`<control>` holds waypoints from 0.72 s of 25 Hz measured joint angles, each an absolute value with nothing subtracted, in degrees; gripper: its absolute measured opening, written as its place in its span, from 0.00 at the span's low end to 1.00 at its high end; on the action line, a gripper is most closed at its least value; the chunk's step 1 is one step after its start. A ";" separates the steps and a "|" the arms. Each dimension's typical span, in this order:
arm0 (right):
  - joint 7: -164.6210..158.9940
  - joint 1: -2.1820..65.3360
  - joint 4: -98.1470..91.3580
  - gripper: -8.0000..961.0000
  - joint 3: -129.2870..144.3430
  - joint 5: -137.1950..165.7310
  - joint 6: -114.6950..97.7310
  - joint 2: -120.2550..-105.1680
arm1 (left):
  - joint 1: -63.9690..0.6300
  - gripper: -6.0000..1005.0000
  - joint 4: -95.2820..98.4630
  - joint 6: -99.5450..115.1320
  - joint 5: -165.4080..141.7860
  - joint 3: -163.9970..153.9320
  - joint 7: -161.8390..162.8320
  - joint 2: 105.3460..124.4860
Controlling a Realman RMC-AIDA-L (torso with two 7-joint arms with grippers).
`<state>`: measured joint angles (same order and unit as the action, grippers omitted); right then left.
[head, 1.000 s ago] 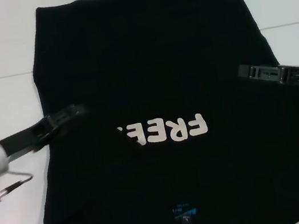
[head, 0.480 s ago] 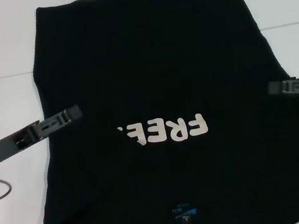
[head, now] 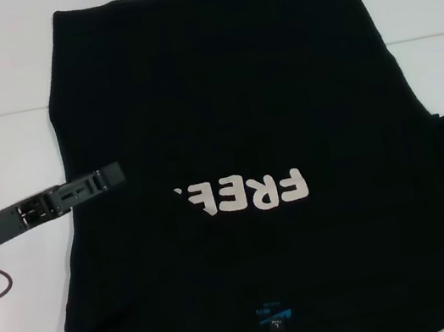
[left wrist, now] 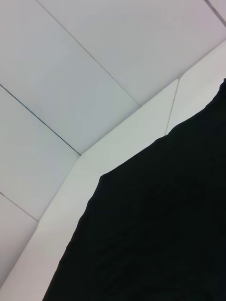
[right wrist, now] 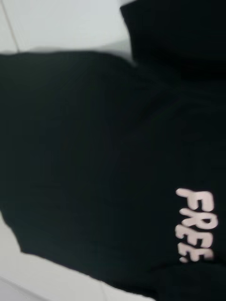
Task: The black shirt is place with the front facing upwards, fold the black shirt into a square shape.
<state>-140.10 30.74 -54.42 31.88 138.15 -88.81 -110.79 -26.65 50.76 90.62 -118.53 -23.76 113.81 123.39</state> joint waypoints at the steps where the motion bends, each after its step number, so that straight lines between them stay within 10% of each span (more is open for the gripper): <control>1: -140.63 30.90 -55.41 0.91 31.53 139.41 -89.86 -110.78 | -26.59 0.93 50.77 90.71 -118.53 -23.76 113.70 123.39; 18: -140.63 29.89 -53.92 0.89 31.28 148.98 -86.47 -111.15 | -25.64 0.93 49.50 90.76 -118.16 -23.55 113.02 123.87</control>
<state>-140.63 29.89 -53.92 31.28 148.98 -86.47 -111.15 -25.64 49.50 90.76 -118.16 -23.55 113.02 123.87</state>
